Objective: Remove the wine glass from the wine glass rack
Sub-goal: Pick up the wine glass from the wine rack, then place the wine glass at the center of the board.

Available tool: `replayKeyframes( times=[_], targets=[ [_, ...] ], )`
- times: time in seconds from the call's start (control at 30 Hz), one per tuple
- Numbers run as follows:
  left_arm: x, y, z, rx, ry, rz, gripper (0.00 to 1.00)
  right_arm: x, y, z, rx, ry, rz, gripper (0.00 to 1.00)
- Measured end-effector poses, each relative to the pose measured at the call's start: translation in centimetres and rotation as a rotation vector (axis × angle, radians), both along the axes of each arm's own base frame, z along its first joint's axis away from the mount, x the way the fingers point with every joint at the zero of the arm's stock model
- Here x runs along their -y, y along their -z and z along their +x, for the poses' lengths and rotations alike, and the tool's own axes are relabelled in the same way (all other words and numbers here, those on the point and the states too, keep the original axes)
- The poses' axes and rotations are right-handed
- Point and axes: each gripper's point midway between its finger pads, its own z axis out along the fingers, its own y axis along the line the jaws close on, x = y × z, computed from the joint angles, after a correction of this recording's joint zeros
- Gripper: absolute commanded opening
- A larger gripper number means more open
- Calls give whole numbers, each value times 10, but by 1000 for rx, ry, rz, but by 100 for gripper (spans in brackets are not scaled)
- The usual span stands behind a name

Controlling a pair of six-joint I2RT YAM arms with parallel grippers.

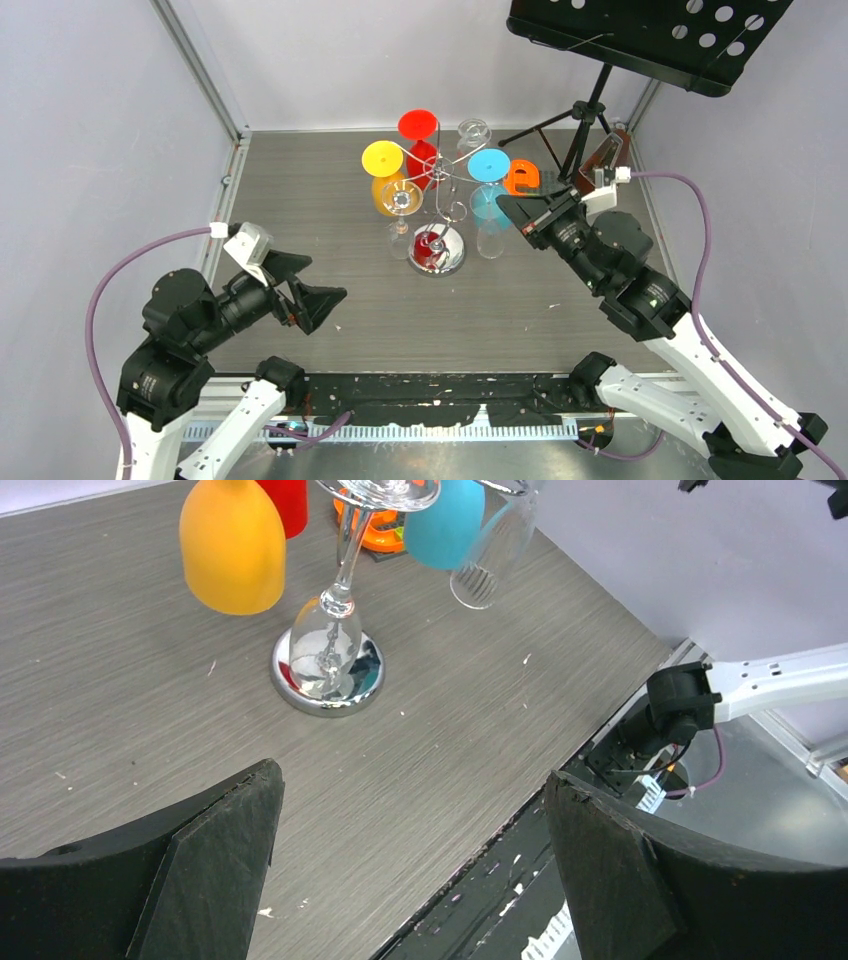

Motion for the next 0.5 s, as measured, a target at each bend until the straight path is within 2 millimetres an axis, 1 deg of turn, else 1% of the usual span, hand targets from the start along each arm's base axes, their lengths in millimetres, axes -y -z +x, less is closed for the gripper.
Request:
replayKeyframes(
  times=[0.13,0.3,0.4,0.5],
  targets=[
    [0,-5,-2,-5,-4,-20,100,8,4,-12,4,-8,-9,6],
    [1,-10,-5,-25,-6,-55,99,21,1,-32,42,-32,-29,6],
    [3,-11,-7,-52,-4,-83,99,24,-1,-44,80,-71,-57,6],
    [7,-13,-11,-84,4,-118,100,20,-1,-55,117,-134,-99,6]
  ],
)
